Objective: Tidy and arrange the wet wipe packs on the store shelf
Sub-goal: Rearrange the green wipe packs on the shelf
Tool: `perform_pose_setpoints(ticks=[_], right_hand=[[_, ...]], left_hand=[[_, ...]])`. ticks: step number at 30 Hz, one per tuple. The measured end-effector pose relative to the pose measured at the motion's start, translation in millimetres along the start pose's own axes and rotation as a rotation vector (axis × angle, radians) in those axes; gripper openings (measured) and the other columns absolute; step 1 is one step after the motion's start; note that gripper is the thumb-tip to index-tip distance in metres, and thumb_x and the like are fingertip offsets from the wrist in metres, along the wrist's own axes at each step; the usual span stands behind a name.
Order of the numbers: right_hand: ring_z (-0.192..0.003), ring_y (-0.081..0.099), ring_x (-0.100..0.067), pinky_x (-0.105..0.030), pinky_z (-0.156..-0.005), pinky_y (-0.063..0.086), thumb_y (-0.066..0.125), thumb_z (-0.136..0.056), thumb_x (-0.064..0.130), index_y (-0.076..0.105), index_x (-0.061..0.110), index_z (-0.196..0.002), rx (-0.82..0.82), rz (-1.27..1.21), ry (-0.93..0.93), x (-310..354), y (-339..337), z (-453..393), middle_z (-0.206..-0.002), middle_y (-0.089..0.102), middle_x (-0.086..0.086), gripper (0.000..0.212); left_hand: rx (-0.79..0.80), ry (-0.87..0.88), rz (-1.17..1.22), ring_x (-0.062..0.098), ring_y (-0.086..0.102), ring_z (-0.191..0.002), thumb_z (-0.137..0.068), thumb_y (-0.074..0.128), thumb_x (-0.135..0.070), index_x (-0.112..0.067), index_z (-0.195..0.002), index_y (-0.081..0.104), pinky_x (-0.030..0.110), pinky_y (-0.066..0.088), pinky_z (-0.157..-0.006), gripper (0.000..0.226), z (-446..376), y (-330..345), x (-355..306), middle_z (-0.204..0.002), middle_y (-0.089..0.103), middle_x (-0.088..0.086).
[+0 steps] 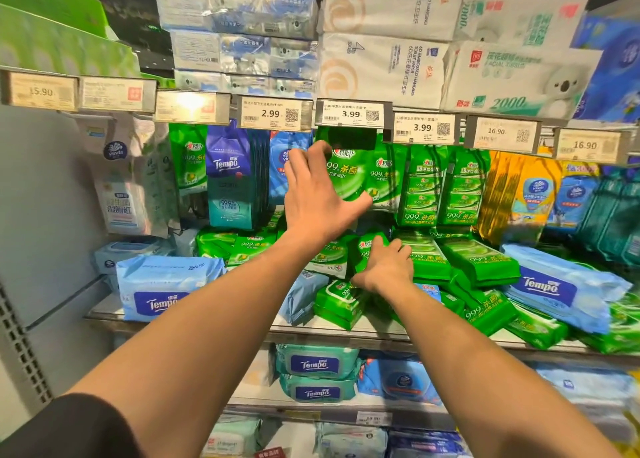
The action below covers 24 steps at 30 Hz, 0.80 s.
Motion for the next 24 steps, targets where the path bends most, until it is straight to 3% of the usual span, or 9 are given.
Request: perform_pose_setpoints(ticks=[8, 15, 24], right_hand=[[-0.123, 0.037, -0.034, -0.042, -0.098, 0.04, 0.082, -0.062, 0.055, 0.036, 0.02, -0.127, -0.014, -0.012, -0.026, -5.2, 1.5, -0.3, -0.131, 0.038, -0.015, 0.087], [-0.123, 0.037, -0.034, -0.041, -0.097, 0.041, 0.082, -0.059, 0.056, 0.038, 0.021, -0.126, -0.025, -0.019, -0.045, -7.5, 2.9, -2.3, -0.13, 0.039, -0.014, 0.088], [-0.121, 0.038, -0.033, -0.04, -0.096, 0.041, 0.082, -0.059, 0.058, 0.038, 0.022, -0.129, -0.05, -0.01, -0.062, -8.6, 6.7, -5.5, -0.128, 0.041, -0.013, 0.091]], left_hand=[[0.013, -0.002, -0.041, 0.025, 0.039, -0.101, -0.056, 0.065, -0.061, -0.026, -0.122, 0.032, 0.04, 0.047, -0.069, 0.082, 2.9, 12.0, 4.1, -0.111, 0.034, 0.003], [0.047, -0.082, -0.096, 0.033, 0.04, -0.11, -0.056, 0.066, -0.06, -0.024, -0.126, 0.029, 0.049, 0.05, -0.079, 0.087, -0.1, 19.6, 11.4, -0.119, 0.037, 0.01], [0.078, -0.099, -0.167, 0.034, 0.037, -0.111, -0.061, 0.065, -0.061, -0.017, -0.124, 0.03, 0.045, 0.045, -0.078, 0.084, -3.4, 37.5, 16.6, -0.115, 0.04, 0.016]])
Point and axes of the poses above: each hand's wrist, its own z-axis away from the middle knuckle, its own y-axis out of the palm, x = y × z, the point moved 2 cm from there along -z, towards the middle knuckle
